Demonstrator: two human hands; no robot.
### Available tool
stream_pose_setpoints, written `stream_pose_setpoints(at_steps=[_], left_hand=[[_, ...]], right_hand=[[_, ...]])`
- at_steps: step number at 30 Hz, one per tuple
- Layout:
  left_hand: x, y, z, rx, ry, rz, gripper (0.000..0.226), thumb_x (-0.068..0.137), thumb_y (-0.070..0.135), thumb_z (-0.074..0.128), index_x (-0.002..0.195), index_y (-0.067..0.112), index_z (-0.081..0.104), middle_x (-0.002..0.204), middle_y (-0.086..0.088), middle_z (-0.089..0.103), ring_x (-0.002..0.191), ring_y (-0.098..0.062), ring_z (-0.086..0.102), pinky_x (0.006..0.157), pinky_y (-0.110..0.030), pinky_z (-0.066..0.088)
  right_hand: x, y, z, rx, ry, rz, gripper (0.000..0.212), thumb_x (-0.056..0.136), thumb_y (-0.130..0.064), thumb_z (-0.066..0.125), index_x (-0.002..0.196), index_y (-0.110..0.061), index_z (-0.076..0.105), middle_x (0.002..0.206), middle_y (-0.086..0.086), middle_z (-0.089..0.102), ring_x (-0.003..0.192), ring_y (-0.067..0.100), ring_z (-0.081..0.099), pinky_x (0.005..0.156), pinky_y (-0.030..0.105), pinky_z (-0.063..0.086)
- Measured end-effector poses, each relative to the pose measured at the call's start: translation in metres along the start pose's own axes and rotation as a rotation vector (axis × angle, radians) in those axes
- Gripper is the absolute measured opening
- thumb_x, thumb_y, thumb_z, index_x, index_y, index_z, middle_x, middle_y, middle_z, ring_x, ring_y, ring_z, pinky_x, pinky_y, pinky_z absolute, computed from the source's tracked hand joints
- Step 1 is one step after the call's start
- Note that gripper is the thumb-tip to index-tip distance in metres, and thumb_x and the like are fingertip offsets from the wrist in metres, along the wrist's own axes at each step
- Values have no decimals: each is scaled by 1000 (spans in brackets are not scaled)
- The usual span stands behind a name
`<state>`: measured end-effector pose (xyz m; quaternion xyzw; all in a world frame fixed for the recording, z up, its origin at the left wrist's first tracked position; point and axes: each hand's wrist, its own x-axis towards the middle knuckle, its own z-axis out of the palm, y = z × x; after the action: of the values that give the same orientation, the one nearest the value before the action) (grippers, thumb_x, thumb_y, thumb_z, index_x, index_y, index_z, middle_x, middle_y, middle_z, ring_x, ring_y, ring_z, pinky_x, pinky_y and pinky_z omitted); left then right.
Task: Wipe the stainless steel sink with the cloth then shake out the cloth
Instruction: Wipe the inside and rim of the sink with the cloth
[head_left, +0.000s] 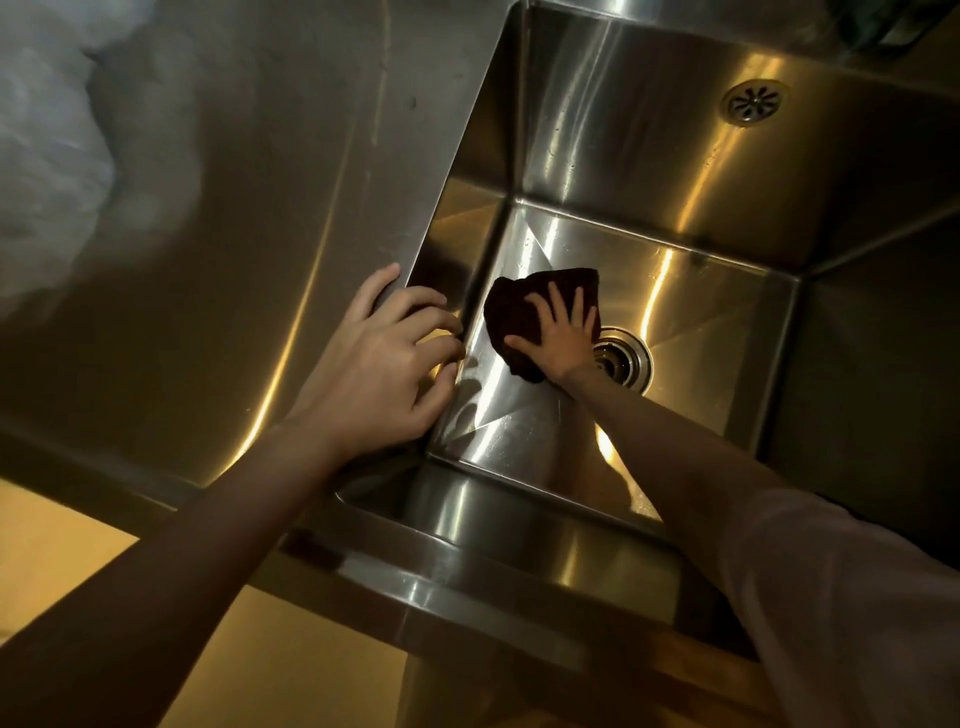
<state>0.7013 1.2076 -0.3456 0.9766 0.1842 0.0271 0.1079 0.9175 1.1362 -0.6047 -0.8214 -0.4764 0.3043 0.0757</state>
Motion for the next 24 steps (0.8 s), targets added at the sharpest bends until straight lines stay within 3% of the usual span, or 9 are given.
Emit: stream_pose_setpoints(at_steps=[4,9,18,24], left_hand=[[-1,-1,0,10,-11,6,34,91,31,45,93,15,75,104,0,70,117,-23,56,118,-46,16],[0,-1,0,25,-9,21,33,92,31,45,92,16,75,104,1,70,117,-22,56,118,-46,17],[0,-3,1,-2,16,32,30,91,28,48,90,15,75,100,2,70,114,-22,58,117,-48,20],[0,-3,2,10,-1,35,29,91,28,48,90,16,75,101,2,70,114,-23,58,116,-50,21]], right_hand=[[-14,-4,20,-7,-3,1,80,83,-72,46,148,-33,21,162,2,1,145,38,-14,115,56,-10],[19,-6,-4,-6,11,-16,75,87,-66,45,149,-33,20,162,3,6,146,39,-10,116,58,-5],[92,5,-52,75,86,146,74,86,-65,49,148,-37,21,161,-1,9,147,37,-5,112,65,-3],[74,11,-45,85,194,242,67,87,-61,50,145,-34,29,156,1,22,146,33,7,113,64,3]])
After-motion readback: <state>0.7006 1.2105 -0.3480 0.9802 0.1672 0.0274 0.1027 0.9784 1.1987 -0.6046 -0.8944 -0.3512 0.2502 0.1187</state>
